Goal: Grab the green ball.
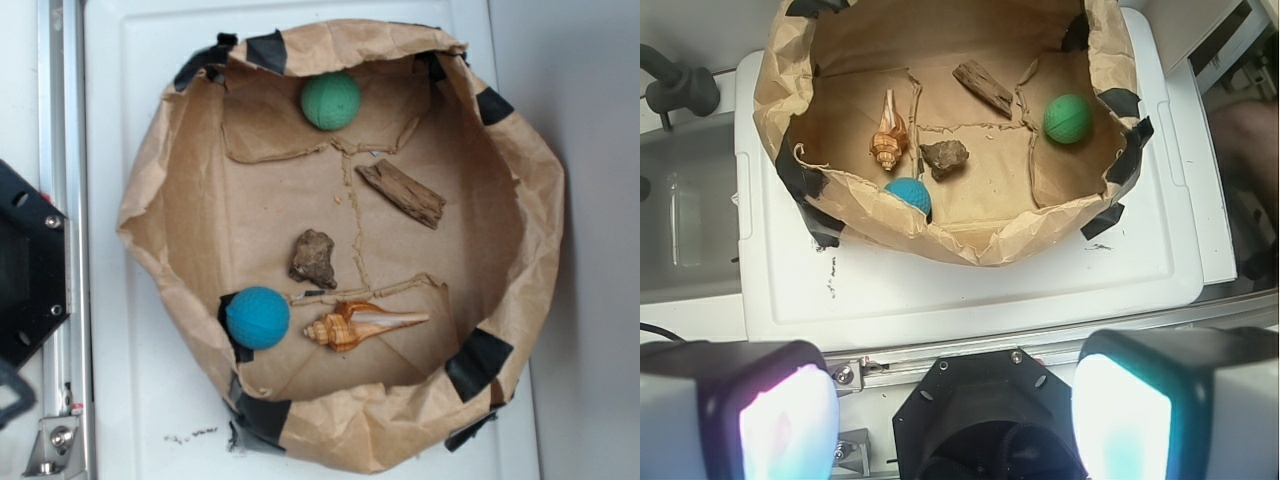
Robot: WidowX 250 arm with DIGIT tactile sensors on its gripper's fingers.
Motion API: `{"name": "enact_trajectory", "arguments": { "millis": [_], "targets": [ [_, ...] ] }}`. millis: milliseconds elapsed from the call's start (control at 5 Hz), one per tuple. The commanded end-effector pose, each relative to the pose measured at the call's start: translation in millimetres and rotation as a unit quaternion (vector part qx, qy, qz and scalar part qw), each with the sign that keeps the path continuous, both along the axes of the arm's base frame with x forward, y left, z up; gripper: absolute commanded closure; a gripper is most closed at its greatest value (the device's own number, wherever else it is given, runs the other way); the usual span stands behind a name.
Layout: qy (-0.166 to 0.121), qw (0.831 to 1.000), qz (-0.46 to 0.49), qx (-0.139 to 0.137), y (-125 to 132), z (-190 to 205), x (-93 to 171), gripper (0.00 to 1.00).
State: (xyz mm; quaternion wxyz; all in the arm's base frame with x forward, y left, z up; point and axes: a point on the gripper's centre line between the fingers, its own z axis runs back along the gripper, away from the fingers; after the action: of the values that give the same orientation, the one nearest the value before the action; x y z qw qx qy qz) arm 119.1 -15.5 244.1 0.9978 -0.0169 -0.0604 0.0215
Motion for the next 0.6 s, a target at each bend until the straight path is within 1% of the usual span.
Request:
{"name": "enact_trajectory", "arguments": {
  "millis": [0, 200, 400],
  "targets": [
    [0.000, 1.000, 0.000, 0.000, 0.0, 0.0, 0.0, 0.00],
    [-0.003, 1.000, 0.028, -0.007, 0.3, -17.6, 49.5, 0.00],
    [0.014, 0.999, 0.037, 0.007, -0.9, -38.3, 81.4, 0.00]
  ]
}}
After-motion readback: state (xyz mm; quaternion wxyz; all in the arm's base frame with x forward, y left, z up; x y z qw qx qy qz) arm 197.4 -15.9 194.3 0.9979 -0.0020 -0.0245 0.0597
